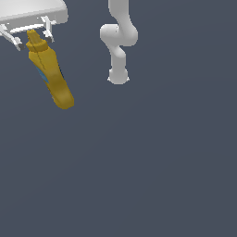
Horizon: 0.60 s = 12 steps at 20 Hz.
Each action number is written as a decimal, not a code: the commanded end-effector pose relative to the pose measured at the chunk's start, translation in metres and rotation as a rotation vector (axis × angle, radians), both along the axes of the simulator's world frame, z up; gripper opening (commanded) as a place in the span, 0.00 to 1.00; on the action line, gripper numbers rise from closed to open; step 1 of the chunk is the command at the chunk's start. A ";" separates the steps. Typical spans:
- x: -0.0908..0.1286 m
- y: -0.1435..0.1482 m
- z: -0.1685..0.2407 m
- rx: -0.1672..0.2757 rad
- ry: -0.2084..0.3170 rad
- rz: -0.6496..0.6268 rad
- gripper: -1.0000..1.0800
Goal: Pick up the object and move it to a goal position.
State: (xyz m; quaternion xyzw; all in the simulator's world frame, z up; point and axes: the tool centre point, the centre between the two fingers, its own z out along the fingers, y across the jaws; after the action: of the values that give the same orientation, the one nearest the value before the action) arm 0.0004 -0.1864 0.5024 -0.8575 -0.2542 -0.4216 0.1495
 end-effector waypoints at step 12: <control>-0.004 -0.041 0.040 0.042 -0.112 0.071 0.00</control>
State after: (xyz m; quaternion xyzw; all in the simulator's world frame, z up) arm -0.0033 -0.2252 0.5353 -0.8237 -0.2803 -0.4630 0.1690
